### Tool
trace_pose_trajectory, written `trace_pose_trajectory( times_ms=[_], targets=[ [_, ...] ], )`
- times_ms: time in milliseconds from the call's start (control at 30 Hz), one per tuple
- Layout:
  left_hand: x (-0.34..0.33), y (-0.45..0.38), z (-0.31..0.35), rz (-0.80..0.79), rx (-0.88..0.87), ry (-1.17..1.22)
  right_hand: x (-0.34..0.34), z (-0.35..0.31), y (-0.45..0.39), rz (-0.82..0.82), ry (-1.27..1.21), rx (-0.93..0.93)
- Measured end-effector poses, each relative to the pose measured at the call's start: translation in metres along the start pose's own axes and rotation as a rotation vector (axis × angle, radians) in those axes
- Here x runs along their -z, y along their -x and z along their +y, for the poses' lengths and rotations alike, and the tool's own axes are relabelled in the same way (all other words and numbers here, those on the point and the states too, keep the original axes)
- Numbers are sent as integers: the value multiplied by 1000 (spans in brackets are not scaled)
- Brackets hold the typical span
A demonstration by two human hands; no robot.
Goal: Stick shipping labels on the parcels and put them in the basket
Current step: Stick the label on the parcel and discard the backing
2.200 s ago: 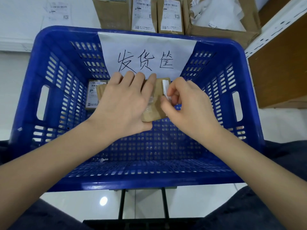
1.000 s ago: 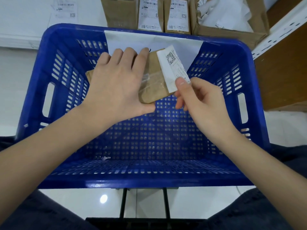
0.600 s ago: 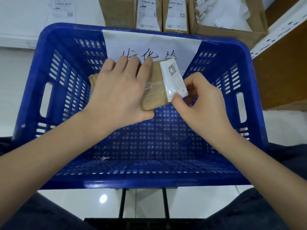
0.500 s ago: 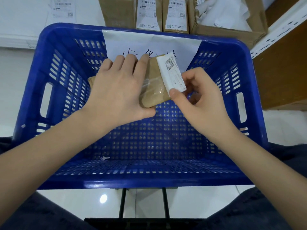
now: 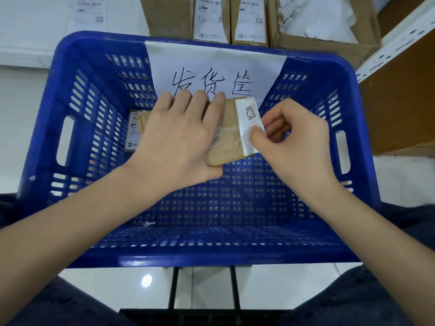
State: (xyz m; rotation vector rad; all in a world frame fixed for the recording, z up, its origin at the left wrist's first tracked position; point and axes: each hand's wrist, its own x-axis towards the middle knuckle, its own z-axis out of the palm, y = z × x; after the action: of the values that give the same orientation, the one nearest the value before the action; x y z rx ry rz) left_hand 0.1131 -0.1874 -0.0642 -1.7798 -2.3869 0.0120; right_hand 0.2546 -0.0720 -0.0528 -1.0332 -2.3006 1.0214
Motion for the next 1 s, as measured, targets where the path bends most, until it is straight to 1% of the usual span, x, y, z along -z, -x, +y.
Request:
trace_pose_trajectory(
  times_ms=[133,233,433,533,733,1000],
  targets=[
    [0,2,2,-8,-23,-15,-6,-1,7,23,155,122],
    [0,3,2,-15,-20,-25,-9,-2,9,16,199,180],
    [0,2,1,-10,-15,-21,-7,-5,7,-23,89,170],
    [-1,2,2,-3,-20,-38,-9,-1,7,-37,109,181],
    [-1,2,4,14,-29,-50,-8,0,7,-81,119,65],
    [0,4,6,4,-44,-61,-10,1,6,-104,86,61]
  ],
)
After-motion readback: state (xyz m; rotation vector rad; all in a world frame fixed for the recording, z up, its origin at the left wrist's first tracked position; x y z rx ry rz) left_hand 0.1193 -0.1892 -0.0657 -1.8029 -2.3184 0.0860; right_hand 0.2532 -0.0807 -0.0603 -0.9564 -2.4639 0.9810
